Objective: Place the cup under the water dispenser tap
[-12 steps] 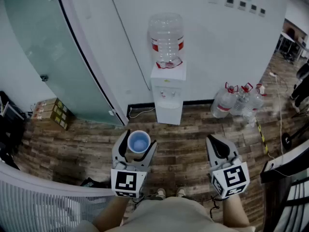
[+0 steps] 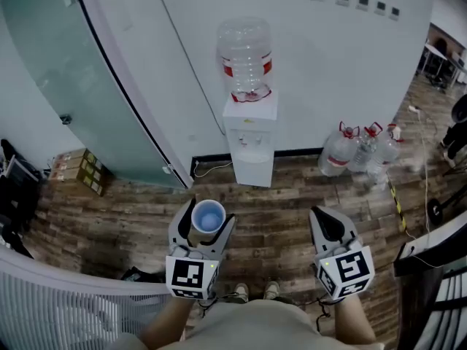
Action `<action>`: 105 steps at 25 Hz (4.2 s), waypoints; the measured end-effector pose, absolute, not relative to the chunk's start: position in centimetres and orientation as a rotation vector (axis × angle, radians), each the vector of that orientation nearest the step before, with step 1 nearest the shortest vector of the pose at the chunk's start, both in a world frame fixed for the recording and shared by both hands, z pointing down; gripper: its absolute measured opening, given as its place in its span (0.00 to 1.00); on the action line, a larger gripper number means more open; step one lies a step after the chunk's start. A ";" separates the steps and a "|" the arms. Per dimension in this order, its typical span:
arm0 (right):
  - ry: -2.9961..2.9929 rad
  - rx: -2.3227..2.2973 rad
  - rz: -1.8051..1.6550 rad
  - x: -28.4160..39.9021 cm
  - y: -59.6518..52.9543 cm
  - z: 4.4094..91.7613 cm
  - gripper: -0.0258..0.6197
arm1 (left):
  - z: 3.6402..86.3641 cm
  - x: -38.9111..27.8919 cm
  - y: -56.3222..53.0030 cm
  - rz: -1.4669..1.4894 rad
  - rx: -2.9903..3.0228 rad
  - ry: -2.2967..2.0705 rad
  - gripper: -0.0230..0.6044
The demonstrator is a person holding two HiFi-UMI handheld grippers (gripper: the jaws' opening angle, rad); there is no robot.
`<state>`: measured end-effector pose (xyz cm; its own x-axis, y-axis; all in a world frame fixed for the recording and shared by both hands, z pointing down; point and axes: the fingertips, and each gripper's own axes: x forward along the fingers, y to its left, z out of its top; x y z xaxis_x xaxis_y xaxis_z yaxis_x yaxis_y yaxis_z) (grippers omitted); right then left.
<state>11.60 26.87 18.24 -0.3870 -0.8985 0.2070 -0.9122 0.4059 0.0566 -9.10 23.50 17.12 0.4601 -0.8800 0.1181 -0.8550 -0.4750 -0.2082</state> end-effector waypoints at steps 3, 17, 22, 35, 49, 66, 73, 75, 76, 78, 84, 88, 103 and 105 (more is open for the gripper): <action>-2.474 1.582 0.111 12.4 26.8 18.8 0.05 | 17.2 -7.8 23.5 -0.317 -2.582 1.541 0.63; -2.544 1.492 0.152 15.8 25.3 21.5 0.05 | 18.1 -2.8 23.5 -0.273 -2.550 1.521 0.63; -2.558 1.482 0.178 15.9 23.4 22.2 0.05 | 19.0 -2.6 22.1 -0.300 -2.562 1.535 0.63; -2.527 1.434 0.238 14.7 16.0 24.5 0.05 | 20.9 -2.6 13.7 -0.269 -2.650 1.529 0.63; -2.428 1.423 0.312 9.8 1.2 27.4 0.05 | 23.7 -5.2 -1.6 -0.220 -2.734 1.342 0.63; -2.410 1.430 0.361 4.0 -15.7 36.4 0.05 | 32.3 -7.7 -17.7 -0.104 -2.849 1.223 0.63; -2.469 1.366 0.282 3.1 -21.4 41.0 0.05 | 37.0 -7.7 -21.9 -0.192 -2.725 1.245 0.63; -2.490 1.351 0.294 3.0 -22.7 42.6 0.05 | 38.9 -7.7 -23.0 -0.203 -2.715 1.286 0.63; -2.500 1.344 0.299 2.9 -23.2 43.4 0.05 | 40.0 -7.6 -23.5 -0.213 -2.713 1.300 0.63; -2.515 1.327 0.307 2.8 -24.2 45.2 0.05 | 42.5 -7.4 -24.6 -0.240 -2.708 1.315 0.63; -2.534 1.276 0.336 2.6 -26.2 50.7 0.05 | 49.4 -6.4 -27.3 -0.242 -2.738 1.384 0.63; -2.539 1.253 0.338 2.2 -27.0 54.3 0.05 | 54.1 -6.0 -28.8 -0.275 -2.735 1.365 0.63; -2.537 1.243 0.384 2.2 -28.7 65.5 0.05 | 70.4 -3.8 -33.6 -0.282 -2.860 1.467 0.63; -2.535 1.260 0.403 2.5 -28.8 66.6 0.05 | 72.3 -3.2 -34.1 -0.297 -2.866 1.456 0.63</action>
